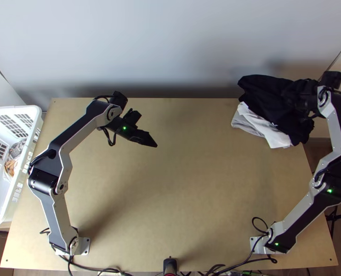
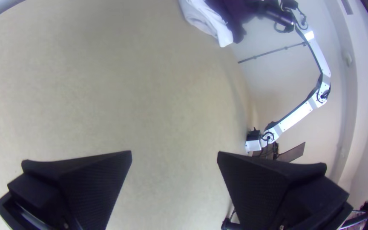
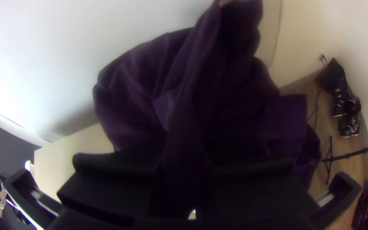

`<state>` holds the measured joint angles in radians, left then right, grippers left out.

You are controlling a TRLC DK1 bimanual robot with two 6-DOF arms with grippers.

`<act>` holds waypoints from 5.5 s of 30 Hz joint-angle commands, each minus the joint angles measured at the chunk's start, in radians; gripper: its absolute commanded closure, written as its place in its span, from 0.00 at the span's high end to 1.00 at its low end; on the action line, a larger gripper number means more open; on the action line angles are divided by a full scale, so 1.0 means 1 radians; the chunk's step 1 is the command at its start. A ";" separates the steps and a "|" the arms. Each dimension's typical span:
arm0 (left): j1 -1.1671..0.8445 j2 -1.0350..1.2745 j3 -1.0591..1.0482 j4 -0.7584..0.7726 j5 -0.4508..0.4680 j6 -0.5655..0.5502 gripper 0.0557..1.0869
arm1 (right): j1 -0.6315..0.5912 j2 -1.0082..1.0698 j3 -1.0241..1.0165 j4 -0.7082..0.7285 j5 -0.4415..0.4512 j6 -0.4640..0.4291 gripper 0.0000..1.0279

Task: Fold the t-shirt

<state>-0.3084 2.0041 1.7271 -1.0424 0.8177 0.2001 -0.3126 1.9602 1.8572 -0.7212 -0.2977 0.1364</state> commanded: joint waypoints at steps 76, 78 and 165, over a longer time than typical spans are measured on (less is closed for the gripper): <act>-0.005 -0.045 -0.012 -0.013 0.001 0.001 0.95 | 0.167 -0.345 -0.271 0.098 -0.043 -0.130 0.96; -0.005 -0.045 -0.014 -0.013 0.001 0.001 0.95 | 0.198 -0.296 -0.242 0.109 -0.041 -0.166 0.96; 0.023 -0.140 -0.144 -0.005 -0.015 0.042 0.95 | 0.021 0.034 0.112 -0.014 0.236 -0.008 0.96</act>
<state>-0.2813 1.8706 1.5700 -1.0492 0.8108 0.2436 -0.3016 2.1612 1.9266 -0.7723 -0.0536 0.1192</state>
